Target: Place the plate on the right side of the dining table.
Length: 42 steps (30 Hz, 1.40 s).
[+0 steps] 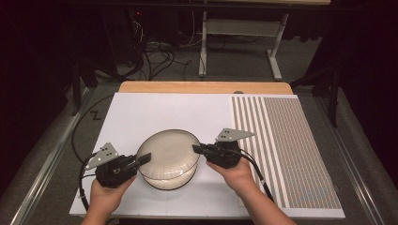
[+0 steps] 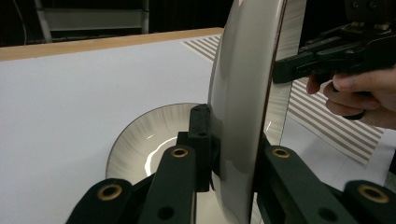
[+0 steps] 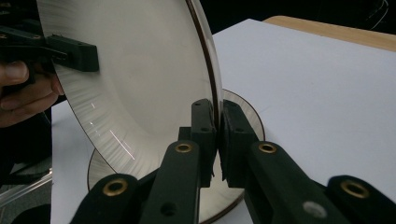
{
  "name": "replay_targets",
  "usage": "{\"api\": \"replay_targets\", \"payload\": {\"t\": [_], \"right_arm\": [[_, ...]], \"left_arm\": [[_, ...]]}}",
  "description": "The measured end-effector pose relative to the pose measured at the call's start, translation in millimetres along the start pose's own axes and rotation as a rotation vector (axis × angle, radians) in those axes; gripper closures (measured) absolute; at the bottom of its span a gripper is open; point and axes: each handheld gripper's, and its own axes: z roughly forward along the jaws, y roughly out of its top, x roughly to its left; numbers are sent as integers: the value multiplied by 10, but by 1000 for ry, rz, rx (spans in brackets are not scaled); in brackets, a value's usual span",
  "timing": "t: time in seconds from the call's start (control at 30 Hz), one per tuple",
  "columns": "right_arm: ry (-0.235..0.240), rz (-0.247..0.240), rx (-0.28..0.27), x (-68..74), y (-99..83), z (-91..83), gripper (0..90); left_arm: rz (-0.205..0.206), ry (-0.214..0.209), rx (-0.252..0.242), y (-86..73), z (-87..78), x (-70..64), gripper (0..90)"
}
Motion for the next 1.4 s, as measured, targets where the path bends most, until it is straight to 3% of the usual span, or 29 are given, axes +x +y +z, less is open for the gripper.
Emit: {"api": "replay_targets", "payload": {"t": [0.27, 0.63, 1.1, 1.4], "right_arm": [[-29, 0, -13, -60, -61, -255, 878], [-96, -4, -13, -197, -191, -746, 879], [-182, 33, -41, -405, -396, -1333, 879], [-241, 68, -47, -520, -540, -1608, 880]], "left_arm": [[0, -35, 28, 72, 183, -149, 806], [15, -98, 71, 172, 586, -437, 805], [-7, -169, 94, 292, 1119, -784, 802], [-6, -214, 124, 349, 1453, -904, 796]]}}
